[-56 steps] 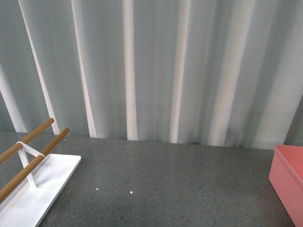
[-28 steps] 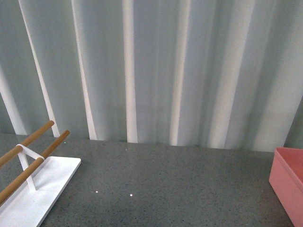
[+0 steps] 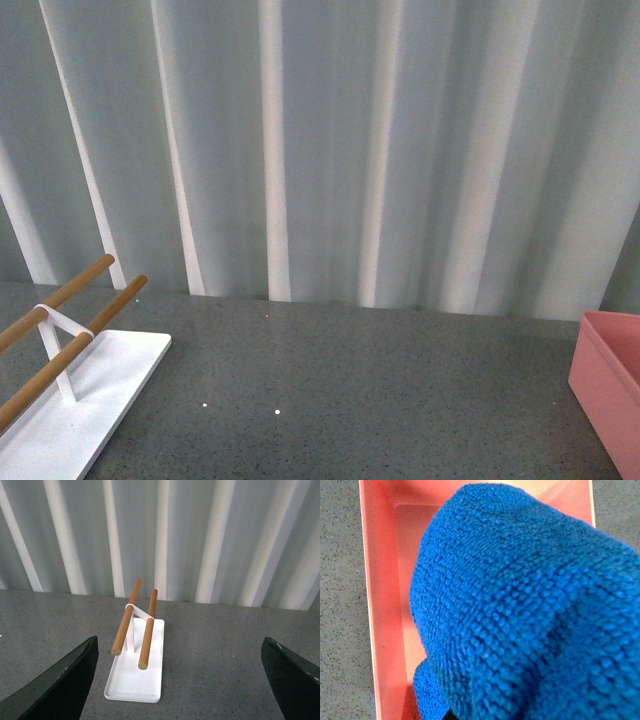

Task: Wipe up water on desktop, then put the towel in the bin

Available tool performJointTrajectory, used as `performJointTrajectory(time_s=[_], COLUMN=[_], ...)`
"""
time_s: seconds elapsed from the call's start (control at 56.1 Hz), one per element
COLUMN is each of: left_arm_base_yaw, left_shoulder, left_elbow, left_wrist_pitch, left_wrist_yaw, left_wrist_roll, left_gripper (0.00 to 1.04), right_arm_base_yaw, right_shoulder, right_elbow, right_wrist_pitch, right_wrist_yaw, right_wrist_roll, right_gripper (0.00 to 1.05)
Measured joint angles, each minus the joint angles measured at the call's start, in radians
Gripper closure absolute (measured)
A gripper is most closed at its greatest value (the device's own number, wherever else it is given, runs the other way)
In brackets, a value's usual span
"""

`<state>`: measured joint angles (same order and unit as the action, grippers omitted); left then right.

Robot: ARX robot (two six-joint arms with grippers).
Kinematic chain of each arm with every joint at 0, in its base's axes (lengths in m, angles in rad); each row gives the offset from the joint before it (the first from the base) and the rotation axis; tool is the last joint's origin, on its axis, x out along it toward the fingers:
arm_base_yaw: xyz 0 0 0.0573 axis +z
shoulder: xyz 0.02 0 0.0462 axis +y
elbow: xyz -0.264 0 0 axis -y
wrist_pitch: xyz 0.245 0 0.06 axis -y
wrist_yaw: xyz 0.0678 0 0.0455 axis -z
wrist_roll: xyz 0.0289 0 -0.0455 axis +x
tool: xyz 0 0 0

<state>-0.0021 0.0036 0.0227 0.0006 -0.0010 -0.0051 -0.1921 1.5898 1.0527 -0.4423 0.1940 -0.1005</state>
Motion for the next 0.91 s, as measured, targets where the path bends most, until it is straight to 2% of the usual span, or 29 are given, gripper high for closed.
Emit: performJointTrajectory(time_s=[0.249,0.338,0.392,0.677,0.784,0.909], left_arm_base_yaw=[0.000,0.000,0.000,0.000,0.000,0.000], left_shoulder=[0.000,0.000,0.000,0.000,0.000,0.000], left_elbow=[0.000,0.000,0.000,0.000,0.000,0.000], left_wrist_pitch=[0.000,0.000,0.000,0.000,0.000,0.000], left_wrist_yaw=[0.000,0.000,0.000,0.000,0.000,0.000], left_wrist_roll=[0.000,0.000,0.000,0.000,0.000,0.000], left_gripper=[0.07,0.07,0.07,0.07,0.07,0.07], right_arm_base_yaw=[-0.014,-0.019,-0.022,-0.022,-0.022,-0.022], right_shoulder=[0.000,0.000,0.000,0.000,0.000,0.000], right_elbow=[-0.021,-0.022,-0.022,-0.022,-0.022,-0.022], right_wrist_pitch=[0.011,0.011,0.011,0.011,0.011,0.012], right_wrist_yaw=[0.001,0.011,0.012,0.012,0.013,0.013], right_wrist_roll=[-0.004,-0.008,-0.008,-0.009,-0.009,-0.011], right_gripper=[0.99,0.85,0.72,0.28,0.05,0.07])
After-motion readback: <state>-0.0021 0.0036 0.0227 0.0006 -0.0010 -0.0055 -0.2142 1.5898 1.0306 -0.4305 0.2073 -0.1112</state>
